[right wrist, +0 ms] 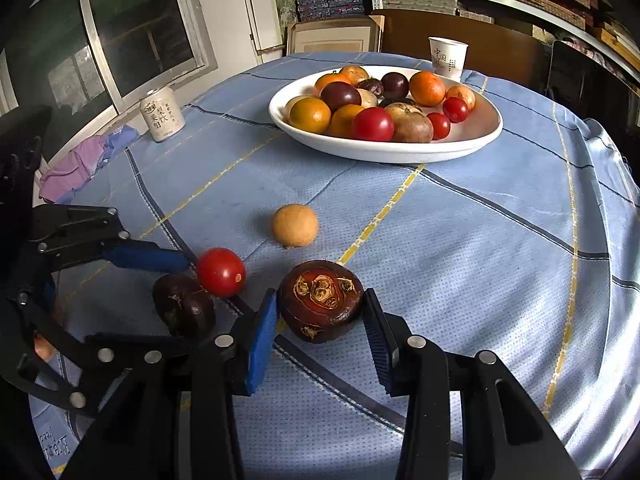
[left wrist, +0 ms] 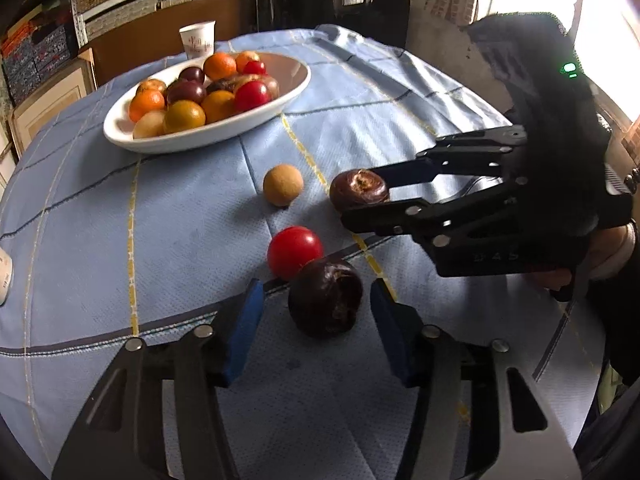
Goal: Organize fruits
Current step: 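Grasp a dark mangosteen with the right tool while the left tool grasps another, then carry both mangosteens onto the white plate and open both tools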
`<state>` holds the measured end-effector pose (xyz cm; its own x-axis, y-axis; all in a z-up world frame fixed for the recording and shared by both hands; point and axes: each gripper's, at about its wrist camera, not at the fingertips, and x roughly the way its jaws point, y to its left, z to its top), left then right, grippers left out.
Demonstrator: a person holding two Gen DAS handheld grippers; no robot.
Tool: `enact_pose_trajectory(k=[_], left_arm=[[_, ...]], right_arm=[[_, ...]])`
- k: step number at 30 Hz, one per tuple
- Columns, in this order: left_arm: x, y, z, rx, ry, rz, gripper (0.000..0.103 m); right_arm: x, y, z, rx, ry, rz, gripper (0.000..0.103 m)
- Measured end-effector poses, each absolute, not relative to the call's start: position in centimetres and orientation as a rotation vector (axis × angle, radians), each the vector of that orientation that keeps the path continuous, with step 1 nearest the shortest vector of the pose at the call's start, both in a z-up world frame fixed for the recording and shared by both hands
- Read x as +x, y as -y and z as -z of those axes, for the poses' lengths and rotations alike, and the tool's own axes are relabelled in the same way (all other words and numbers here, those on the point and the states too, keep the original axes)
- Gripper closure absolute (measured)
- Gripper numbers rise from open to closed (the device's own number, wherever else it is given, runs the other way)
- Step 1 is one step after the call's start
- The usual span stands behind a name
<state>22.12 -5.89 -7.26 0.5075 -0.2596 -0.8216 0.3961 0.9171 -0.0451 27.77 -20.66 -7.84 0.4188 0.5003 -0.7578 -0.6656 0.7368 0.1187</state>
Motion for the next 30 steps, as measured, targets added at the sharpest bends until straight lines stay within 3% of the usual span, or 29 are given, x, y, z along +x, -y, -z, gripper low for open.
enact_pose_trajectory(k=[14, 30], left_arm=[[22.2, 5.7, 7.4, 0.128, -0.978, 0.421, 0.068], [21.4, 4.8, 5.5, 0.138, -0.866, 0.415, 0.069]], right_arm=[[27.7, 20.5, 7.9, -0.217, -0.872, -0.733, 0.060], [26.8, 20.8, 6.8, -0.226, -0.801, -0.765, 0.060]])
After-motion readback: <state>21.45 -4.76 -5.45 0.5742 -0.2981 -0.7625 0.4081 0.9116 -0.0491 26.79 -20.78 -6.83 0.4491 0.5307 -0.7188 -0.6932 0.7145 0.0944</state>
